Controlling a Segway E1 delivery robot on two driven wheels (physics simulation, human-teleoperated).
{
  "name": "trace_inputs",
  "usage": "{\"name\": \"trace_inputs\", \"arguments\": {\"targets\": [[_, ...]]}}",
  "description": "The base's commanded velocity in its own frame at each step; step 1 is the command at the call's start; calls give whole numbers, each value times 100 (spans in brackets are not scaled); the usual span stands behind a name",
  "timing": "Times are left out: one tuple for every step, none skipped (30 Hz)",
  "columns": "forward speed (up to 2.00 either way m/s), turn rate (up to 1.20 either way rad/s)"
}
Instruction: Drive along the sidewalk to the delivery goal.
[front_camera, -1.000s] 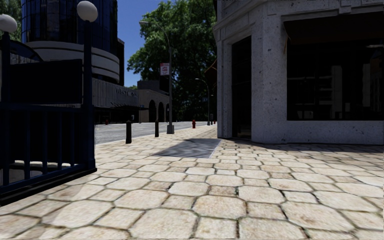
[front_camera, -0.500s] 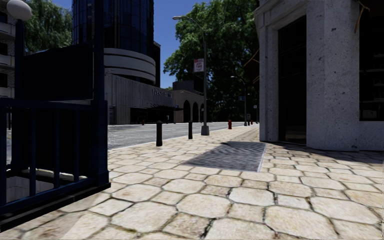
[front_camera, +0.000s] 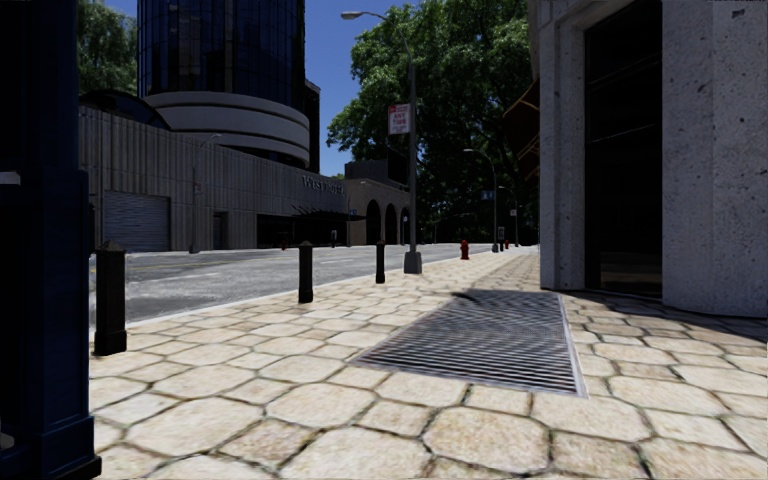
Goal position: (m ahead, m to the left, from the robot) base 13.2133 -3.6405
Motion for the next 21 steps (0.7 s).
{"name": "trace_inputs", "arguments": {"targets": [[200, 0], [200, 0], [200, 0], [200, 0], [200, 0], [200, 0], [200, 0], [200, 0], [200, -2], [200, -9], [200, -10], [200, -10], [200, -11], [200, -13], [200, -18], [200, -18], [200, -20], [200, -23], [200, -26], [200, -26], [200, -27]]}}
